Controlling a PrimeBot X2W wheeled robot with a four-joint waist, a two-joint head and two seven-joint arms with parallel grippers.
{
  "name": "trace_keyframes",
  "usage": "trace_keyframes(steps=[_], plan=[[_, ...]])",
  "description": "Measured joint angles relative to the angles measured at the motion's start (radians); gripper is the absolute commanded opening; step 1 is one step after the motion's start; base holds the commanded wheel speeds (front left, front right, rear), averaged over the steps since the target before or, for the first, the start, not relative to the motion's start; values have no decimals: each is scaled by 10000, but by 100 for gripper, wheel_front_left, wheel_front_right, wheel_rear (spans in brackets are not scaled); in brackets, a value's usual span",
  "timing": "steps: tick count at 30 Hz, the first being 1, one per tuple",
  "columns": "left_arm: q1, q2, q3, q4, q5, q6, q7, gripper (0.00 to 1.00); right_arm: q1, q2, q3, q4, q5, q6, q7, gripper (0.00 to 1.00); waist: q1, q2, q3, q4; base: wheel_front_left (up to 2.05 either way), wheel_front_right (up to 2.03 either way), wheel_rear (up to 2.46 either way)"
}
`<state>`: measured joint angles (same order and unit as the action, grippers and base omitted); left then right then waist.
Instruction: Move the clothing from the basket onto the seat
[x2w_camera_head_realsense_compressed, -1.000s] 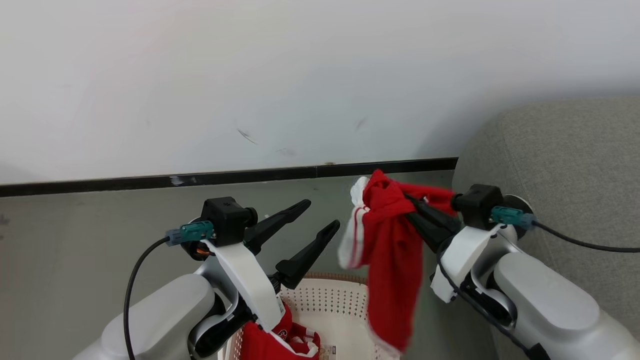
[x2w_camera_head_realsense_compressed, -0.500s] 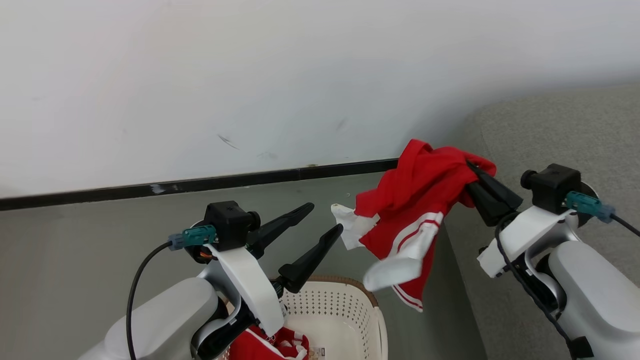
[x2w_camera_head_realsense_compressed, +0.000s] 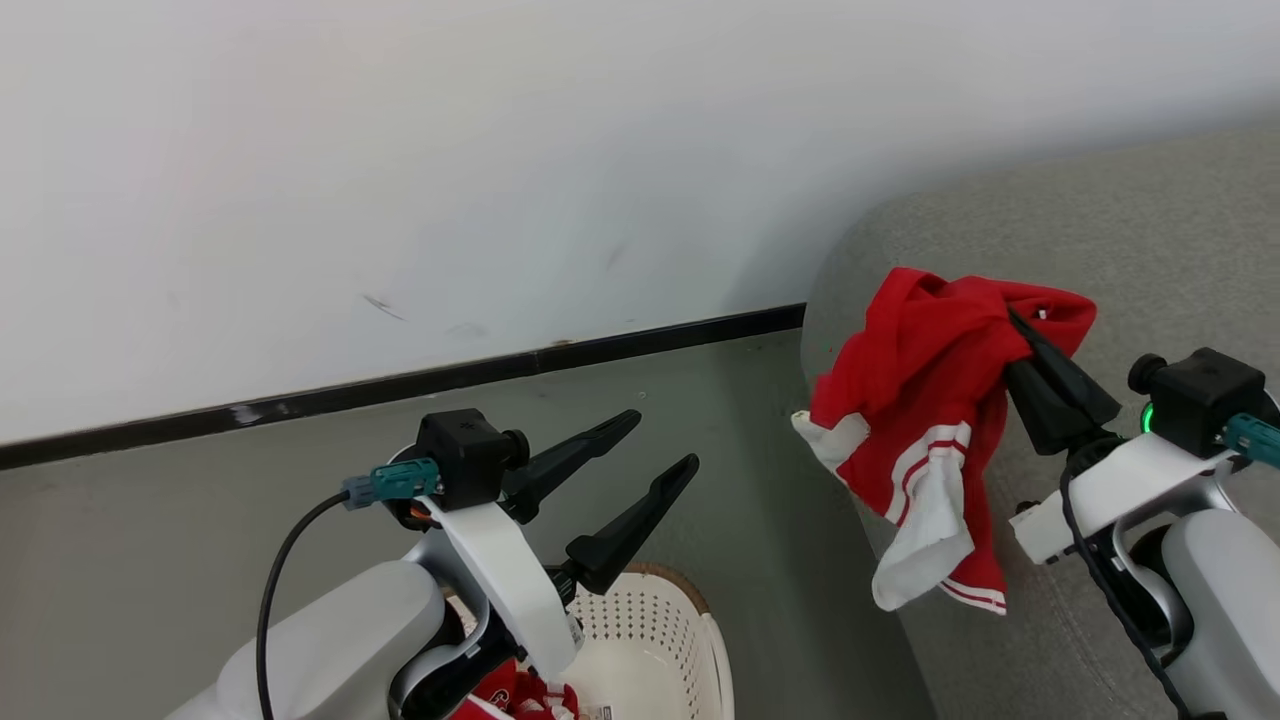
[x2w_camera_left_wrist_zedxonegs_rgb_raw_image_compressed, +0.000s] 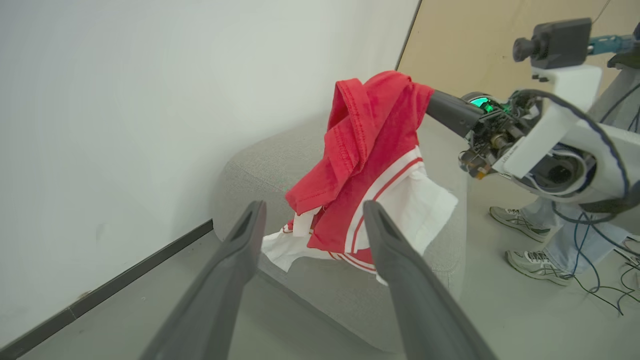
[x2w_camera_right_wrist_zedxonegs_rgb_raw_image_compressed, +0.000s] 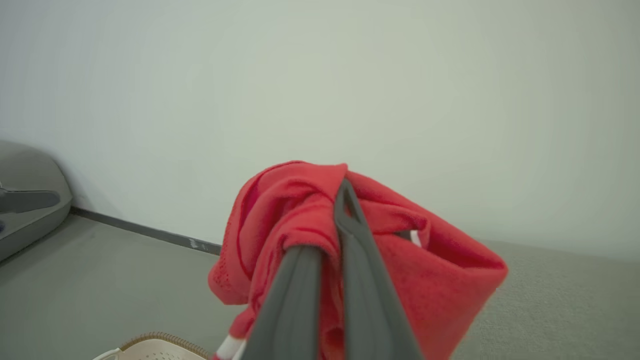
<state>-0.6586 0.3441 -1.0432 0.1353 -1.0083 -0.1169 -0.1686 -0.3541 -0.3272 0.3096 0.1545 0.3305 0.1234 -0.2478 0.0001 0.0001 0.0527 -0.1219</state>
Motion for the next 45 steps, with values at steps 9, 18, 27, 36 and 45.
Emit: trace_keyframes(steps=[9, 18, 27, 36, 45], plan=[[9, 15, -10, -203, 81, -4, -92, 100, 853, 50, -1392, -940, -171, 0, -2, 0, 0, 0, 1, -714, 0, 0, 0], [9, 176, -65, -330, 263, -13, -104, 100, 1566, 295, -1747, -1753, -349, 0, -19, 0, 0, 0, 118, -1390, 0, 0, 0], [7, 453, -73, -422, 602, -13, -209, 100, 1747, 543, -1804, -2412, -430, 0, -33, 0, 0, 0, 303, -1983, 0, 0, 0], [49, 709, 23, -487, 621, 61, -316, 100, 1824, 830, -1722, -3003, -284, 0, -73, 0, 0, 0, 500, -2474, 0, 0, 0], [204, 915, 178, -683, 598, 176, -412, 100, 892, 151, -2050, -3266, -376, 2, -73, 0, 0, 0, 849, -2716, 0, 0, 0]])
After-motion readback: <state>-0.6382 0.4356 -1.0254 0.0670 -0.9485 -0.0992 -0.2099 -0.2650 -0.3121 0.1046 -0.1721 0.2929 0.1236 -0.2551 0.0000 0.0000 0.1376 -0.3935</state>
